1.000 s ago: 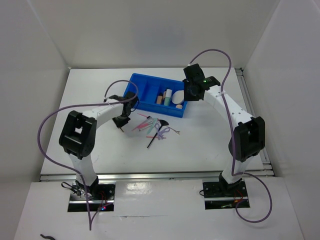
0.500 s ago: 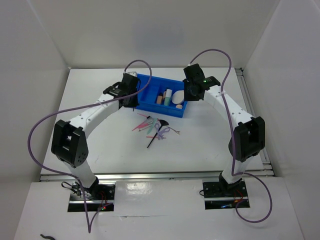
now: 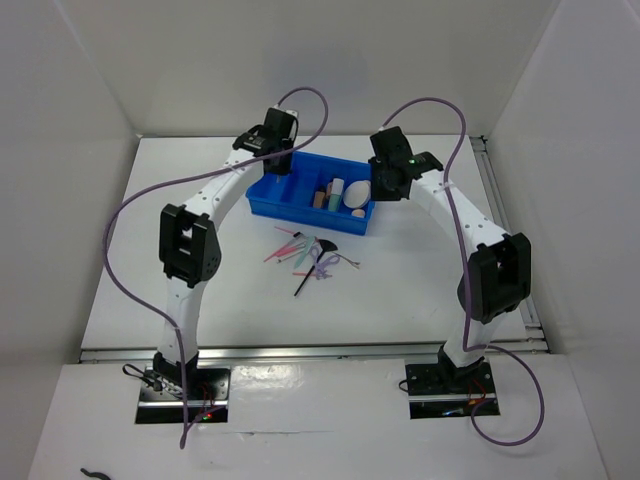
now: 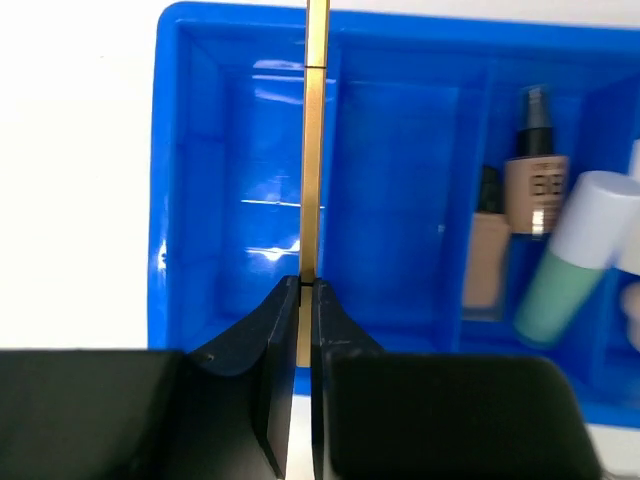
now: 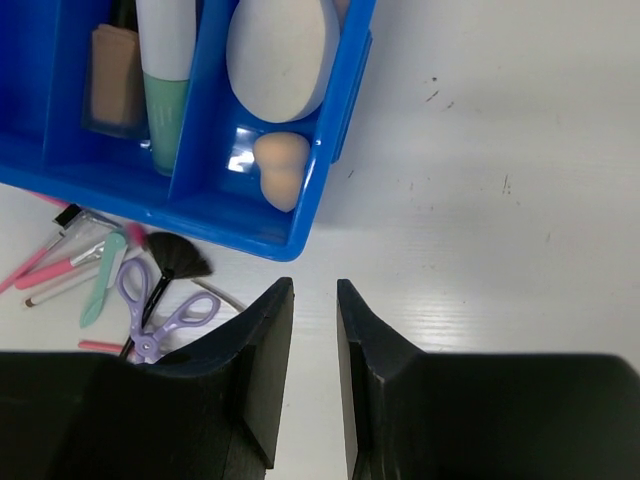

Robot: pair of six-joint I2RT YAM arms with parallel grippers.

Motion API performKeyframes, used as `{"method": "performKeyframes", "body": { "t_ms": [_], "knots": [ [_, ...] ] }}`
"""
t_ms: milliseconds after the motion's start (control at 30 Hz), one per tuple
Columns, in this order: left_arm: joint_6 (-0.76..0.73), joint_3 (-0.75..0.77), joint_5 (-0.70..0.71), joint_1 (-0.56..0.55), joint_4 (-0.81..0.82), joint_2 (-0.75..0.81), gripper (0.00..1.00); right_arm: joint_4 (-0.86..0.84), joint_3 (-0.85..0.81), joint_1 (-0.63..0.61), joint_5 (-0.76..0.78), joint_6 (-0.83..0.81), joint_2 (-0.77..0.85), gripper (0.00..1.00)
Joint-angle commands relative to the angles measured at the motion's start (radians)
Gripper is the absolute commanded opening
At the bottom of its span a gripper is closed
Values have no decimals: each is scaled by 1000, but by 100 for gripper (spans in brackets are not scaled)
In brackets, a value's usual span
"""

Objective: Organize the makeup

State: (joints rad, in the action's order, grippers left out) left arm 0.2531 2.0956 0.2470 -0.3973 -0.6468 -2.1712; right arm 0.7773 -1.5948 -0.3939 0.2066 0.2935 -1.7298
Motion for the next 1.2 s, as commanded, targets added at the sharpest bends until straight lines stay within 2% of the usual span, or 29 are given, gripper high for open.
{"method": "performKeyframes", "body": {
  "t_ms": [0,333,433,467,500,633,700,800,867,900,967,1000,1033,1100,1167],
  "knots": [
    [-46,69,76,2,-65,-54,0,-27,-5,13,16,-10,47,32],
    [-14,35,66,54,-33,-111,0,-27,-5,23,7,-10,20,32],
    [6,70,80,54,-62,-147,20,-27,-14,23,-3,-10,19,32],
    [6,70,80,54,-62,-147,30,-27,-14,23,-3,-10,19,32],
    [6,79,80,54,-62,-147,47,-27,-14,23,-3,-10,10,32],
    [17,60,31,54,-34,-127,71,-27,-24,23,-12,-10,10,32],
    [26,84,21,54,-34,-127,72,-27,-24,23,-22,-10,1,32],
    [64,95,93,54,-47,-113,74,-27,-24,23,-33,13,-10,32],
    [96,64,106,66,-24,-66,74,-27,-34,36,-51,24,-19,39],
    [109,40,106,96,-14,-52,74,-27,-43,46,-91,24,-34,50],
    [144,20,78,124,13,-30,74,-27,-54,66,-122,51,-57,61],
    [144,11,58,152,13,-30,81,-27,-63,78,-122,61,-83,71],
    [158,11,13,164,24,-30,83,-27,-63,78,-122,76,-97,76],
    [170,11,-21,182,24,-68,88,-27,-95,87,-122,85,-126,83],
    [170,11,-72,195,24,-78,89,-27,-105,87,-131,96,-168,84]
  ]
}}
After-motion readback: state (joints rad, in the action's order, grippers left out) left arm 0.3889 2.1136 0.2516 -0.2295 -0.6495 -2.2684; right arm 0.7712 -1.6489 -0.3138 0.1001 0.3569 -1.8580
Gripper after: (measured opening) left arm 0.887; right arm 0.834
